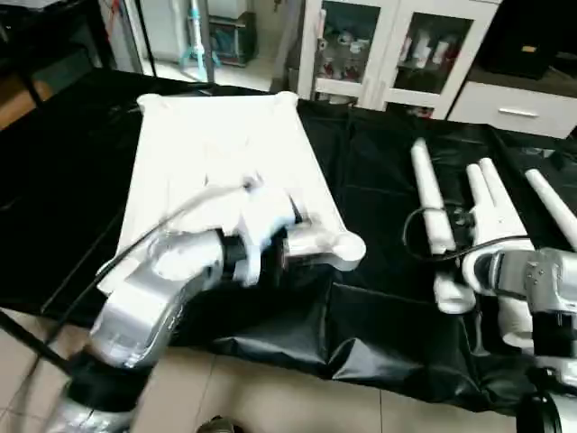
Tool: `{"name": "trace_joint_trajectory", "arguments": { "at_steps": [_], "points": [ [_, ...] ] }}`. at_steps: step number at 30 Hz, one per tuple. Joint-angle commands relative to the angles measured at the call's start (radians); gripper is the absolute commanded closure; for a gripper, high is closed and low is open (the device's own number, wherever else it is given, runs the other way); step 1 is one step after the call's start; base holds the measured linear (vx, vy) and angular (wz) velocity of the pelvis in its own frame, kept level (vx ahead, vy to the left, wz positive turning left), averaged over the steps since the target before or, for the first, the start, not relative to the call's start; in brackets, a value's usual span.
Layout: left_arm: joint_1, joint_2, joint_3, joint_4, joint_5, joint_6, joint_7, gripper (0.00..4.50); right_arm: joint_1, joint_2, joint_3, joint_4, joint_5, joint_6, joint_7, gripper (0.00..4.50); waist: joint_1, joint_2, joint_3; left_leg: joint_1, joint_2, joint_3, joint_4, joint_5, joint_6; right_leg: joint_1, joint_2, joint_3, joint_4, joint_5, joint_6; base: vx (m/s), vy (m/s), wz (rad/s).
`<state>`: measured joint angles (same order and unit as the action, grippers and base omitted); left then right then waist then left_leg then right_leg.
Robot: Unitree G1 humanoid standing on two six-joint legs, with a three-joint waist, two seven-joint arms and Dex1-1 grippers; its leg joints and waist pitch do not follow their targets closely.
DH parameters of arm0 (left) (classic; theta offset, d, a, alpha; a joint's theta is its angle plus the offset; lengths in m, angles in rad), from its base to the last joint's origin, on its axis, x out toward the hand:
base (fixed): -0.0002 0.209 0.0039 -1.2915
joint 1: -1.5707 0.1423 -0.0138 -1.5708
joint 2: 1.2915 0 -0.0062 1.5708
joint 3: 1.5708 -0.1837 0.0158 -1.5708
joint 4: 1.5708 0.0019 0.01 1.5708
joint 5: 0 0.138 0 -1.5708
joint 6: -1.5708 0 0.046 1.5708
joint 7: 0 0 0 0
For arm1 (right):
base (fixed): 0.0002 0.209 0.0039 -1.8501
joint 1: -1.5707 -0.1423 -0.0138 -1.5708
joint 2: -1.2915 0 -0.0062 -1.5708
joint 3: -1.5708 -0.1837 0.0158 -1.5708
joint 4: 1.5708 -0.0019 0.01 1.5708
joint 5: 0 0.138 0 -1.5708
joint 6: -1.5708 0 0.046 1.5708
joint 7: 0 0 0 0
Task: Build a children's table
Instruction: Pick table leg
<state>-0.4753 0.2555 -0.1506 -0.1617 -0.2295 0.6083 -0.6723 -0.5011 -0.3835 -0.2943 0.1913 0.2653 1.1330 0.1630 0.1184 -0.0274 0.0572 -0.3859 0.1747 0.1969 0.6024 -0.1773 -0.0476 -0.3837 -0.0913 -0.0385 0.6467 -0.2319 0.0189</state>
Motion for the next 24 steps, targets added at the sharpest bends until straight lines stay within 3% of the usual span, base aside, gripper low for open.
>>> {"name": "trace_joint_trajectory", "arguments": {
  "at_steps": [1,4,5,6,7,8,10,11,12,14,15,17,18,19,20,21,22,24],
  "points": [
    [-0.045,-0.027,0.053,0.047,0.024,-0.026,0.095,1.3,0.003,-0.012,0.015,-0.089,-0.002,-0.106,0.021,2.59,0.002,-0.003,-0.072,0.029,0.045,-0.02,-0.067,-0.105,-0.055,0.042,-0.05,0.038,-0.075,0.045,-0.181,0.0,0.0,0.0],
    [-0.09,-0.065,0.095,0.077,-0.001,-0.005,0.138,0.89,0.012,0.017,-0.001,-0.194,0.039,-0.172,0.067,2.59,-0.003,0.003,-0.074,0.026,0.044,-0.023,-0.065,-0.081,-0.036,0.043,-0.047,0.036,-0.07,0.087,-0.185,0.0,0.0,0.0],
    [-0.103,-0.08,0.103,0.084,0.0,0.002,0.161,0.89,0.007,0.036,-0.027,-0.232,0.079,-0.179,0.09,2.59,-0.003,0.0,-0.075,0.024,0.043,-0.024,-0.064,-0.068,-0.02,0.046,-0.048,0.035,-0.067,0.105,-0.193,0.0,0.0,0.0],
    [-0.104,-0.082,0.104,0.085,0.0,0.004,0.165,0.83,0.007,0.039,-0.032,-0.237,0.085,-0.18,0.094,2.59,-0.005,0.011,-0.075,0.023,0.043,-0.023,-0.063,-0.068,-0.014,0.044,-0.047,0.037,-0.066,0.113,-0.198,0.0,0.0,0.0],
    [-0.119,-0.114,0.112,0.1,0.007,-0.012,0.206,0.83,0.006,0.064,-0.07,-0.286,0.155,-0.18,0.143,2.59,-0.006,0.005,-0.076,0.024,0.044,-0.023,-0.061,-0.063,0.0,0.044,-0.046,0.036,-0.066,0.126,-0.208,0.0,0.0,0.0],
    [-0.127,-0.132,0.107,0.108,0.007,-0.026,0.216,0.68,0.011,0.074,-0.093,-0.318,0.217,-0.168,0.198,2.59,-0.003,0.012,-0.076,0.024,0.045,-0.024,-0.061,-0.078,0.008,0.044,-0.047,0.035,-0.068,0.123,-0.22,0.0,0.0,0.0],
    [-0.132,-0.139,0.101,0.114,0.006,-0.035,0.216,0.52,0.018,0.075,-0.099,-0.332,0.247,-0.165,0.228,2.59,0.0,0.009,-0.076,0.024,0.047,-0.025,-0.062,-0.085,0.017,0.046,-0.048,0.034,-0.069,0.114,-0.228,0.0,0.0,0.0],
    [-0.144,-0.155,0.099,0.124,-0.014,-0.032,0.204,0.44,0.029,0.08,-0.12,-0.351,0.328,-0.147,0.291,2.6,0.001,0.008,-0.075,0.024,0.046,-0.022,-0.061,-0.09,0.027,0.046,-0.049,0.035,-0.069,0.108,-0.235,0.0,0.0,0.0],
    [-0.147,-0.162,0.1,0.125,-0.023,-0.027,0.2,0.36,0.034,0.08,-0.126,-0.356,0.358,-0.137,0.315,2.6,0.007,0.012,-0.076,0.026,0.049,-0.024,-0.061,-0.093,0.028,0.044,-0.051,0.034,-0.069,0.102,-0.237,0.0,0.0,0.0],
    [-0.155,-0.182,0.104,0.118,-0.066,-0.006,0.174,0.11,0.061,0.076,-0.143,-0.365,0.456,-0.11,0.411,2.6,0.013,0.005,-0.074,0.024,0.049,-0.023,-0.061,-0.096,0.037,0.045,-0.054,0.034,-0.069,0.086,-0.25,0.0,0.0,0.0],
    [-0.155,-0.182,0.104,0.118,-0.066,-0.006,0.174,0.11,0.061,0.076,-0.143,-0.365,0.456,-0.11,0.411,2.6,0.012,0.006,-0.073,0.022,0.05,-0.023,-0.062,-0.097,0.037,0.044,-0.053,0.033,-0.071,0.076,-0.248,0.0,0.0,0.0],
    [-0.162,-0.211,0.132,0.09,-0.128,0.037,0.169,0.0,0.092,0.071,-0.159,-0.355,0.523,-0.092,0.494,2.6,0.018,-0.009,-0.072,0.023,0.051,-0.021,-0.062,-0.097,0.033,0.045,-0.058,0.033,-0.07,0.037,-0.254,0.0,0.0,0.0],
    [-0.162,-0.211,0.132,0.09,-0.128,0.037,0.169,0.0,0.092,0.071,-0.159,-0.355,0.523,-0.092,0.494,2.6,0.02,-0.006,-0.07,0.022,0.051,-0.022,-0.063,-0.099,0.034,0.042,-0.059,0.033,-0.075,0.019,-0.252,0.0,0.0,0.0],
    [-0.176,-0.246,0.197,0.059,-0.239,0.136,0.181,0.0,0.113,0.066,-0.169,-0.343,0.568,-0.082,0.545,2.6,0.02,-0.009,-0.069,0.024,0.051,-0.02,-0.063,-0.103,0.026,0.04,-0.058,0.033,-0.075,-0.001,-0.251,0.0,0.0,0.0],
    [-0.18,-0.256,0.223,0.048,-0.289,0.169,0.177,0.0,0.124,0.059,-0.161,-0.344,0.577,-0.082,0.565,2.6,0.025,-0.01,-0.068,0.023,0.05,-0.02,-0.062,-0.105,0.023,0.039,-0.06,0.032,-0.076,-0.017,-0.258,0.0,0.0,0.0],
    [-0.182,-0.263,0.238,0.046,-0.317,0.178,0.175,0.0,0.133,0.055,-0.154,-0.347,0.583,-0.089,0.58,2.6,0.025,-0.01,-0.068,0.023,0.049,-0.02,-0.062,-0.106,0.019,0.04,-0.06,0.032,-0.076,-0.026,-0.258,0.0,0.0,0.0],
    [-0.189,-0.277,0.263,0.048,-0.357,0.187,0.181,0.0,0.145,0.051,-0.146,-0.349,0.592,-0.096,0.592,2.6,0.024,-0.002,-0.067,0.023,0.049,-0.021,-0.062,-0.115,0.014,0.038,-0.058,0.033,-0.08,-0.039,-0.25,0.0,0.0,0.0],
    [-0.199,-0.292,0.287,0.063,-0.395,0.194,0.186,0.0,0.154,0.051,-0.138,-0.348,0.595,-0.103,0.593,2.6,0.024,-0.005,-0.065,0.021,0.048,-0.022,-0.065,-0.124,0.009,0.038,-0.056,0.033,-0.085,-0.052,-0.237,0.0,0.0,0.0]
  ]
}}
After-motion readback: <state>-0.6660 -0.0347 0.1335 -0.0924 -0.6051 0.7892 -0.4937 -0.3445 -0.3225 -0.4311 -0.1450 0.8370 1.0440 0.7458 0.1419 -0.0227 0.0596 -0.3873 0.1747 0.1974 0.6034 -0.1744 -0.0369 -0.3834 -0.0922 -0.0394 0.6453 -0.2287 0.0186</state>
